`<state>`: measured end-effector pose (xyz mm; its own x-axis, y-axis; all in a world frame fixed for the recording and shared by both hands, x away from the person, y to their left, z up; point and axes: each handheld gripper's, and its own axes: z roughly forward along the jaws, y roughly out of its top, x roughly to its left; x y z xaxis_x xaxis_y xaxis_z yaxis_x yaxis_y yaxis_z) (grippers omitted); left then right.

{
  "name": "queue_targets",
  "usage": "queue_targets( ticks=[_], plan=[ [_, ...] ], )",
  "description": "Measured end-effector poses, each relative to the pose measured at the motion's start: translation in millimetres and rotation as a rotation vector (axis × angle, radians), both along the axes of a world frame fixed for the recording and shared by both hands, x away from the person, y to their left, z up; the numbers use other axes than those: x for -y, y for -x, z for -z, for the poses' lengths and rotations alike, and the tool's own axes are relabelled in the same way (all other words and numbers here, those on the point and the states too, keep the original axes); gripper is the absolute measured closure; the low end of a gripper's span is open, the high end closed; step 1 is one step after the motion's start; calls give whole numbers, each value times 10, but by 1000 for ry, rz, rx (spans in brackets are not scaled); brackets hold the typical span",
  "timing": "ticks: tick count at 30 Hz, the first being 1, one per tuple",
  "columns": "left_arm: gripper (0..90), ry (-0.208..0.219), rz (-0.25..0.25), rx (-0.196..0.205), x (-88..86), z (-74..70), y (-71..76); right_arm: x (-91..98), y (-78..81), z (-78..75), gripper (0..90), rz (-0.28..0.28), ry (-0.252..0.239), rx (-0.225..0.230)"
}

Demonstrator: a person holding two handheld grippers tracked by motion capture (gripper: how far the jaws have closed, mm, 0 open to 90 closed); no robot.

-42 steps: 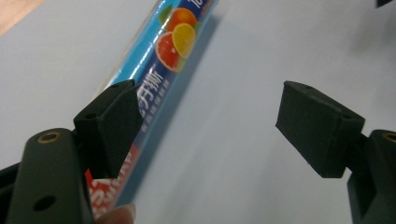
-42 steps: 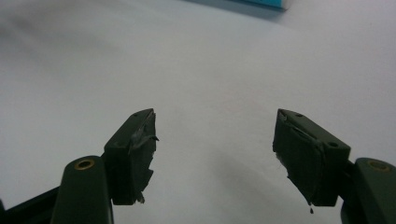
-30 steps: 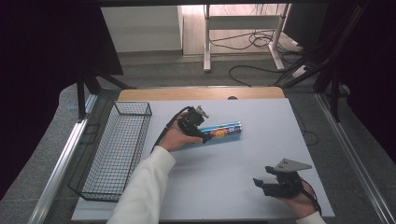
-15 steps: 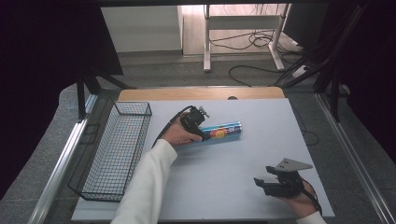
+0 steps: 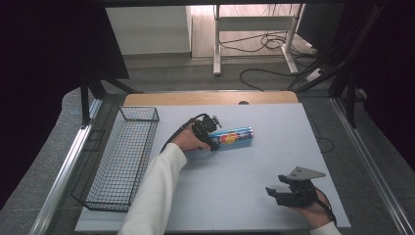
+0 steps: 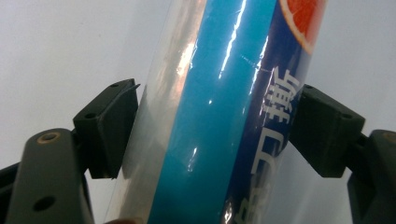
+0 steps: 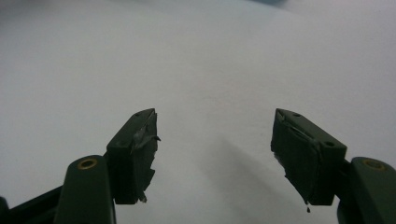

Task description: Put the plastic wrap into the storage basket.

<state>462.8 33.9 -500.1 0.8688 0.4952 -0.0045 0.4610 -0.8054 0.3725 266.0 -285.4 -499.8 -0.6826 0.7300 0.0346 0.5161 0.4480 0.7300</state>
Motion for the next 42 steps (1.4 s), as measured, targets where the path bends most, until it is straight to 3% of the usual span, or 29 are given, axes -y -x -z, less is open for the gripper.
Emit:
queue_targets(
  ticks=[6,16,25,31,36,42],
  plan=[
    [245,-21,34,9,27,-25,17,0,2,-5,323,5,-3,14],
    [293,-3,41,-52,29,-64,30,10,3,-16,328,16,-2,28],
    [310,28,1,-77,-19,-108,21,37,-3,-22,330,32,-1,40],
    [311,45,-21,-67,-72,-253,65,35,-4,-27,330,36,1,45],
    [311,24,-44,-35,-119,-416,168,42,-3,-31,331,40,-4,47],
    [312,18,-129,-32,-195,-587,255,41,-4,-35,330,42,-5,49]
  ],
)
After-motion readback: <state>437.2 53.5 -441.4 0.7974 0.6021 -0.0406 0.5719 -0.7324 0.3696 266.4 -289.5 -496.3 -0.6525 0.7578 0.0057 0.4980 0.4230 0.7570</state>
